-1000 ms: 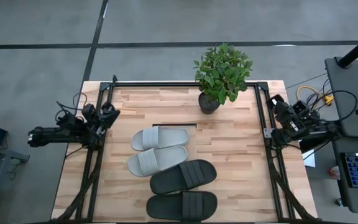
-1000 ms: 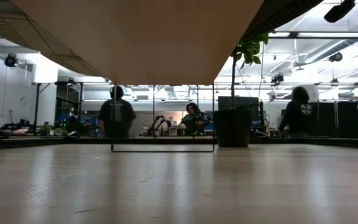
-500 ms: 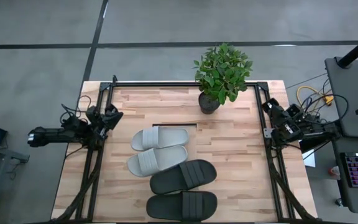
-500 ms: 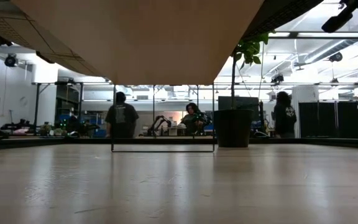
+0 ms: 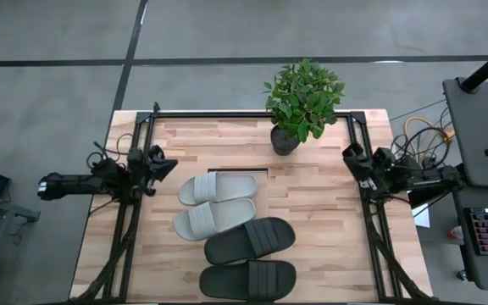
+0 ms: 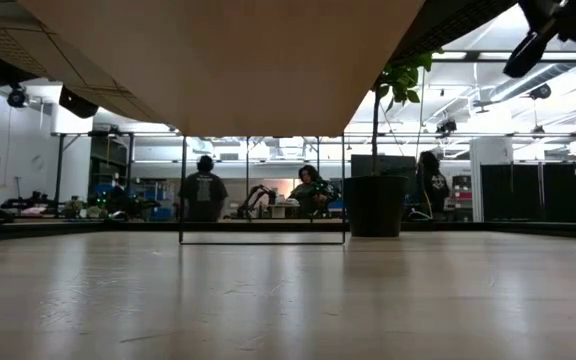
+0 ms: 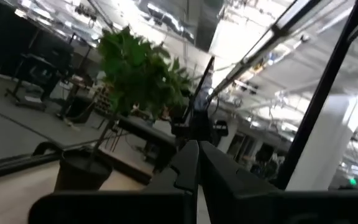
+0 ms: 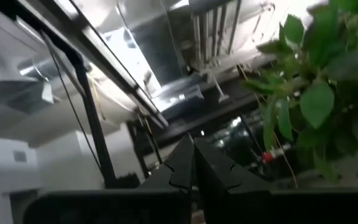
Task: Pick and place slides into the shelf
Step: Return to Home Position
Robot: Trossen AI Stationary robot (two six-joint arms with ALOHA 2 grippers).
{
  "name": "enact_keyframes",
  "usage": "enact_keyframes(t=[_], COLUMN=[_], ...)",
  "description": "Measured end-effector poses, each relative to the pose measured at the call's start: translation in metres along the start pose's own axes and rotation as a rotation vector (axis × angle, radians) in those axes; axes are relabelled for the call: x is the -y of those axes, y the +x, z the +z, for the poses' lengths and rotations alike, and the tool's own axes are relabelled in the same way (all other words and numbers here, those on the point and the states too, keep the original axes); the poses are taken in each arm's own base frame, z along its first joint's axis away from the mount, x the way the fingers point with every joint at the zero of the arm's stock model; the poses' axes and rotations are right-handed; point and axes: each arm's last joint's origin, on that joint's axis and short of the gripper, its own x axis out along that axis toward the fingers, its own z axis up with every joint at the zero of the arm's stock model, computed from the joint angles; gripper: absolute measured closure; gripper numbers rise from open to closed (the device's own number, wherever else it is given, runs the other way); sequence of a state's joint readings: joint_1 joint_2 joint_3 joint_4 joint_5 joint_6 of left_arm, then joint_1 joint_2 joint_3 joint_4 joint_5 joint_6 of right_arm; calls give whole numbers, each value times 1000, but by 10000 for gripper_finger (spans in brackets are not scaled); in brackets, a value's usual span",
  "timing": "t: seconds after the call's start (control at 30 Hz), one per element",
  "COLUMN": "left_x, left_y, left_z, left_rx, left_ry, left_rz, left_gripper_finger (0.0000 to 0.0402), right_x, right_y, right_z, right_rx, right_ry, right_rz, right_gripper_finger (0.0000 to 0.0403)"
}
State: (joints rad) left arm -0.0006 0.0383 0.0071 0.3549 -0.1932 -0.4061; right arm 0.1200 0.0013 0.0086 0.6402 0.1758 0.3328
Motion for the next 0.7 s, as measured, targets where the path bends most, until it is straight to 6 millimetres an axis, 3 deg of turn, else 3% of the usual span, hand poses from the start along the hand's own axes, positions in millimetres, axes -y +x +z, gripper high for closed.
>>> enact_keyframes(t=[0.5,0.7], left_x=[-10,-11], left_y=[-4,-5], left_z=[-27,-30], left_rx=[-310,-342], left_ry=[102,181], left_rz=[29,30], left_gripper_finger=[402,402], right_x=[7,12], right_y=[-4,-8], right_z=[-26,-36], right_rx=[-291,-405], right_ry=[-148,-149], right_rz=[-6,-47], right_gripper_finger=[394,394])
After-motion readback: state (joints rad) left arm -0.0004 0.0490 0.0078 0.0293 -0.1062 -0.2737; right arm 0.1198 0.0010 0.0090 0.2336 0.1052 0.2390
